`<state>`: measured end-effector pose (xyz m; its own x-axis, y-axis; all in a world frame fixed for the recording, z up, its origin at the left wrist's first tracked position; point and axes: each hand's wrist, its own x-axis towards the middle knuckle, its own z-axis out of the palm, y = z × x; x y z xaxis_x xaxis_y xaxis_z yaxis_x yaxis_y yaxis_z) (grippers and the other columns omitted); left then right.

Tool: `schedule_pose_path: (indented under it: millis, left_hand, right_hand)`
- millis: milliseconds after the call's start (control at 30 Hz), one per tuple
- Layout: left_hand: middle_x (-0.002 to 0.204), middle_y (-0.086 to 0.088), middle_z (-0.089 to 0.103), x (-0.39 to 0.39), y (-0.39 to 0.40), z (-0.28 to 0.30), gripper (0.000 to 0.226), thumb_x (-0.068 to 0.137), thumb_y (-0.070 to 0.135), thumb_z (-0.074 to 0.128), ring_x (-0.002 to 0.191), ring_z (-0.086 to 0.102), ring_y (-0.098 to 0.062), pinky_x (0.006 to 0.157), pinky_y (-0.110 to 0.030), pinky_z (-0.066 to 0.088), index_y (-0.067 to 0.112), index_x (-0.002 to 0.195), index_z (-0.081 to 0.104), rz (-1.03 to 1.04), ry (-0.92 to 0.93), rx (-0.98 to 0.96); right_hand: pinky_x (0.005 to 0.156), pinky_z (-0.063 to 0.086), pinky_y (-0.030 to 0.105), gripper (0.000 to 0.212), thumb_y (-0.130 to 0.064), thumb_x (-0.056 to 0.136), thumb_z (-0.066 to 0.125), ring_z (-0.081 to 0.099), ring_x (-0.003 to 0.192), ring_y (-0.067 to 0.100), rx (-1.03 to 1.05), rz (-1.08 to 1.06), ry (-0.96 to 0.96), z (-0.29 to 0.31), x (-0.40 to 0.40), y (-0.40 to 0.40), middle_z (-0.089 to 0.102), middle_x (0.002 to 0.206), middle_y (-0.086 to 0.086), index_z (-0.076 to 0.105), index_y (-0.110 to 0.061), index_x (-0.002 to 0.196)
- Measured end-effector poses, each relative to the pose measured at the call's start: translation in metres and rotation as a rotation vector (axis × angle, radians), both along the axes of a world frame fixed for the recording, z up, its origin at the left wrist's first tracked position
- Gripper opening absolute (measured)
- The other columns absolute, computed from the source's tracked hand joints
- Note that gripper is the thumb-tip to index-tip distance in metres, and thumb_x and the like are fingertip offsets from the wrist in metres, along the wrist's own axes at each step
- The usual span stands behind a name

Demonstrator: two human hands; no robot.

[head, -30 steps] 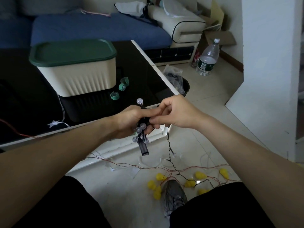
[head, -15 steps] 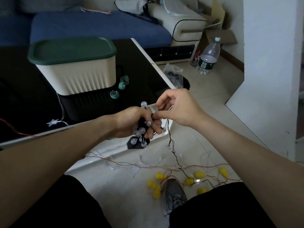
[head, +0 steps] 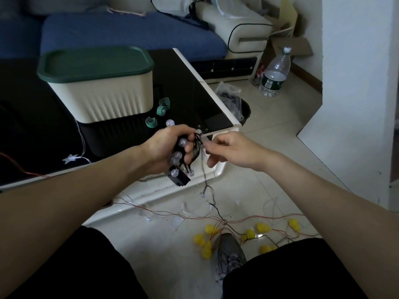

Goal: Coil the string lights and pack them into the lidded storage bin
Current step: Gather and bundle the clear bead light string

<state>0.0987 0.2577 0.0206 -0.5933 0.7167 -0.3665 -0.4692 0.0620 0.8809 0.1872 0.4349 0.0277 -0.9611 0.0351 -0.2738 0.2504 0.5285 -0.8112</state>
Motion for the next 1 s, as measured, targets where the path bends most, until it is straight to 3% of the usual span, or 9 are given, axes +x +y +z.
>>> schedule_pose_path:
  millis: [167,300,367,500,633,700,833,933,1000]
  left_hand:
    - [0.053,-0.003,0.043,-0.011,-0.003,0.006,0.032,0.097,0.022,0.046,0.043,0.042,-0.019,0.046,-0.025,0.041,0.013,0.067,0.046,0.157,-0.021,0.070]
    - [0.055,-0.005,0.044,-0.009,-0.006,0.005,0.029,0.094,0.025,0.051,0.044,0.043,-0.021,0.060,-0.036,0.016,0.013,0.067,0.050,0.054,0.114,0.000]
    - [0.055,-0.007,0.045,-0.005,-0.006,0.004,0.027,0.088,0.030,0.057,0.045,0.042,-0.023,0.067,-0.043,0.009,0.014,0.066,0.052,-0.016,0.147,-0.025]
    - [0.056,-0.008,0.046,-0.003,-0.007,0.003,0.027,0.090,0.028,0.056,0.045,0.046,-0.023,0.060,-0.041,0.011,0.014,0.067,0.051,0.030,0.120,-0.057]
    - [0.057,-0.002,0.055,-0.009,-0.010,0.007,0.033,0.100,0.025,0.048,0.047,0.052,-0.017,0.039,-0.020,0.027,0.016,0.069,0.047,0.310,0.011,-0.054]
    - [0.068,-0.006,0.063,-0.015,-0.010,0.009,0.037,0.104,0.024,0.043,0.051,0.053,-0.015,0.044,-0.020,0.032,0.012,0.069,0.048,0.481,-0.053,0.012]
    - [0.101,-0.017,0.070,-0.024,-0.012,0.007,0.024,0.104,0.012,0.044,0.055,0.067,-0.010,0.042,-0.016,0.042,-0.007,0.110,0.057,0.605,-0.014,-0.012]
    - [0.106,-0.016,0.072,-0.028,-0.014,0.002,0.022,0.095,-0.005,0.046,0.084,0.075,-0.018,0.053,-0.018,0.051,0.004,0.115,0.050,0.588,-0.030,0.009]
    - [0.106,-0.019,0.073,-0.029,-0.013,0.000,0.023,0.091,-0.011,0.046,0.092,0.074,-0.024,0.081,-0.029,0.057,0.002,0.110,0.051,0.542,-0.024,0.021]
  right_hand:
    - [0.087,0.053,0.032,0.032,-0.035,0.095,0.067,0.068,0.095,0.011,0.096,0.056,-0.092,-0.009,0.001,-0.003,0.072,0.106,0.005,0.065,-0.010,0.114]
    - [0.091,0.050,0.026,0.059,-0.038,0.088,0.075,0.057,0.118,0.013,0.134,-0.004,-0.022,-0.010,-0.002,-0.011,0.054,0.131,-0.003,0.045,-0.022,0.136]
    - [0.089,0.048,0.023,0.049,-0.036,0.089,0.074,0.056,0.121,0.013,0.070,0.033,-0.044,-0.012,-0.004,-0.014,0.058,0.130,-0.004,0.050,-0.025,0.130]
    - [0.088,0.047,0.016,0.016,-0.021,0.099,0.063,0.066,0.102,0.009,-0.075,0.116,-0.063,-0.018,-0.005,-0.024,0.072,0.107,-0.002,0.068,-0.015,0.112]
    - [0.085,0.054,0.029,0.028,-0.022,0.107,0.046,0.071,0.087,0.024,-0.127,0.089,-0.128,-0.020,-0.007,-0.026,0.074,0.093,0.013,0.063,-0.002,0.100]
    - [0.071,0.053,0.029,0.028,-0.023,0.108,0.041,0.068,0.072,0.018,-0.093,0.076,-0.142,-0.019,-0.007,-0.024,0.070,0.082,0.009,0.062,-0.005,0.104]
    - [0.049,0.045,0.024,0.025,-0.024,0.108,0.039,0.053,0.050,0.012,0.012,0.028,-0.074,-0.019,-0.008,-0.025,0.064,0.078,0.004,0.062,-0.013,0.107]
    - [0.047,0.037,0.024,0.028,-0.025,0.106,0.046,0.044,0.048,0.011,0.099,0.088,0.042,-0.015,-0.010,-0.032,0.064,0.072,0.000,0.069,-0.009,0.104]
    - [0.047,0.035,0.019,0.028,-0.027,0.104,0.051,0.043,0.047,0.005,0.166,0.161,0.060,-0.011,-0.010,-0.037,0.064,0.069,-0.005,0.074,-0.011,0.104]
